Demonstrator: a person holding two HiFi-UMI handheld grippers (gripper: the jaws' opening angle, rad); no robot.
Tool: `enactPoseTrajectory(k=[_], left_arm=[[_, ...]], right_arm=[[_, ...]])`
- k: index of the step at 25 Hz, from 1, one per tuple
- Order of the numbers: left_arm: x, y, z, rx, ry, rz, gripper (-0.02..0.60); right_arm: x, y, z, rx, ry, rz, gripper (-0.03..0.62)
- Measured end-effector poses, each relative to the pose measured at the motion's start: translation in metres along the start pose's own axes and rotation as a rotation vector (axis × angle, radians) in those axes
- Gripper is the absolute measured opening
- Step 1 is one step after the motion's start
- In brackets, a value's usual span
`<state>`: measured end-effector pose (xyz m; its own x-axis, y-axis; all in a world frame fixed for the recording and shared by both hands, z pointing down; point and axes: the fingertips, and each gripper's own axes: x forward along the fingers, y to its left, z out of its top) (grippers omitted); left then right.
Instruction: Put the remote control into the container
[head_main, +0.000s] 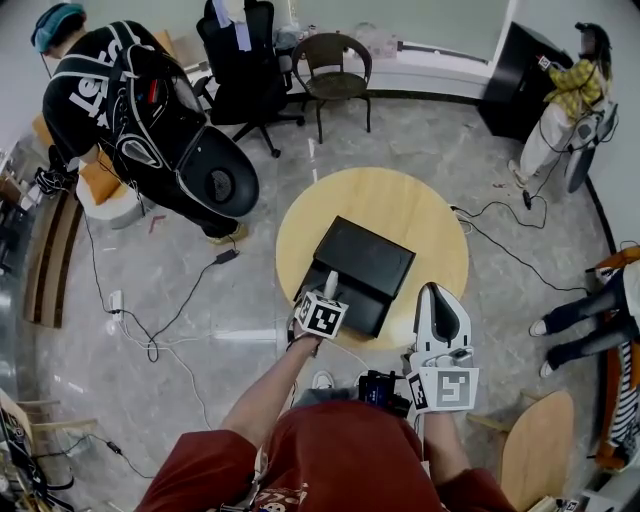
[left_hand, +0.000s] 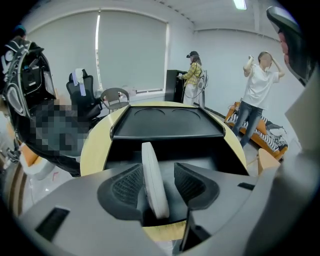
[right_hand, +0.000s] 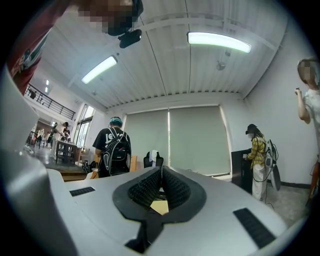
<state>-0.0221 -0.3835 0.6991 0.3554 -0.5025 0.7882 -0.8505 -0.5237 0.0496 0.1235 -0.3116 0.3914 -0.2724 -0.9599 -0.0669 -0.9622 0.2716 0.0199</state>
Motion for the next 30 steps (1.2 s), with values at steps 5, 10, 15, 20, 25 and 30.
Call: enactPoseTrajectory(k=[5, 10, 15, 20, 25, 30], left_arm=[[-0.006, 0.002, 0.001, 0.011, -0.033, 0.026, 0.211], [-0.014, 0.007, 0.003, -0.001, -0.052, 0.041, 0.221], [-0.024, 0.009, 0.006, 0.004, -0.096, 0.060, 0.224], [-0.041, 0.007, 0.017, -0.002, -0.153, 0.057, 0.224], [-0.069, 0.000, 0.037, -0.014, -0.254, 0.046, 0.224], [-0.113, -0.006, 0.067, -0.008, -0.388, 0.057, 0.224]], right_arm=[[-0.002, 0.000, 0.000, 0.001, -0.003, 0.003, 0.026], [0.001, 0.002, 0.002, -0.002, -0.002, 0.011, 0.026], [0.002, 0.003, 0.001, -0.003, -0.003, 0.018, 0.026], [0.003, 0.005, 0.001, -0.005, -0.002, 0.024, 0.026], [0.003, 0.008, 0.002, -0.006, -0.003, 0.027, 0.026], [0.002, 0.010, 0.002, -0.007, -0.006, 0.028, 0.026]])
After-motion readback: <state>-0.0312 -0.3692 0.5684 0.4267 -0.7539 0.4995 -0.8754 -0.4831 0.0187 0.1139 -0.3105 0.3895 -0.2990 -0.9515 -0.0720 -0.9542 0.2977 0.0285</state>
